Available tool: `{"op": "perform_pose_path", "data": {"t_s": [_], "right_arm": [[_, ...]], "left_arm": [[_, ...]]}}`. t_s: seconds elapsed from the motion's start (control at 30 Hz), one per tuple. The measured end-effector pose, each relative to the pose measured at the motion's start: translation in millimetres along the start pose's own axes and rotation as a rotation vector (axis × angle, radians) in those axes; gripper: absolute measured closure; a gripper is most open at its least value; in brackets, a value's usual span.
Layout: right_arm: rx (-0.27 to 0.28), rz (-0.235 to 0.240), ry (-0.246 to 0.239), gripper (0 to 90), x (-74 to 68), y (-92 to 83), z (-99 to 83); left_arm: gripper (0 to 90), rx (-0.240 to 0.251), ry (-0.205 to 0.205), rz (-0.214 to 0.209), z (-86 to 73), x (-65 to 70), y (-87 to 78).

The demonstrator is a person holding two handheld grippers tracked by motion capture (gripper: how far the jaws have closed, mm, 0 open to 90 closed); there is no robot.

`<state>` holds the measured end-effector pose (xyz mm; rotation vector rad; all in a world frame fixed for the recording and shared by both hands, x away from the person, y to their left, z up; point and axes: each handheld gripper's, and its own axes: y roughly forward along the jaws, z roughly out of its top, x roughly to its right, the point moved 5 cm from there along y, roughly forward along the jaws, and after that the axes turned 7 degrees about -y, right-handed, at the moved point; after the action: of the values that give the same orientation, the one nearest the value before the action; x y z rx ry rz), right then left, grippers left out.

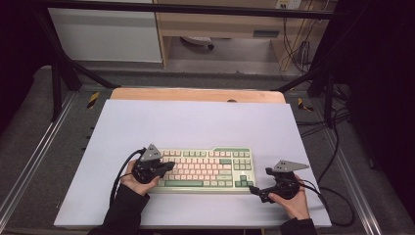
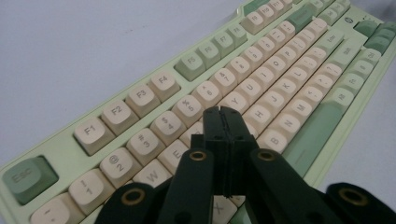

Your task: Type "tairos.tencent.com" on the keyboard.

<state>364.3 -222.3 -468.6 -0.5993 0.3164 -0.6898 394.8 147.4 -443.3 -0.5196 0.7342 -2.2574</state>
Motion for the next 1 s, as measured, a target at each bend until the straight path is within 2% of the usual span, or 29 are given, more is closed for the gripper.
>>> {"op": "perform_pose_path", "data": {"t_s": [0.5,0.73,1.0], "right_arm": [[0.001,-0.001,0.002,0.4,-0.3,0.1,-0.1],[0.003,-0.001,0.005,0.4,-0.6,-0.2,0.0],[0.002,-0.001,0.004,0.5,-0.6,-0.1,-0.1]], "left_arm": [[89.8,-0.007,-0.02,0.041,-16.8,-16.0,-18.0],[89.8,-0.013,-0.038,0.052,-23.5,-24.0,-18.8],[89.8,-0.025,-0.039,0.057,-26.7,-26.5,-15.3]]}}
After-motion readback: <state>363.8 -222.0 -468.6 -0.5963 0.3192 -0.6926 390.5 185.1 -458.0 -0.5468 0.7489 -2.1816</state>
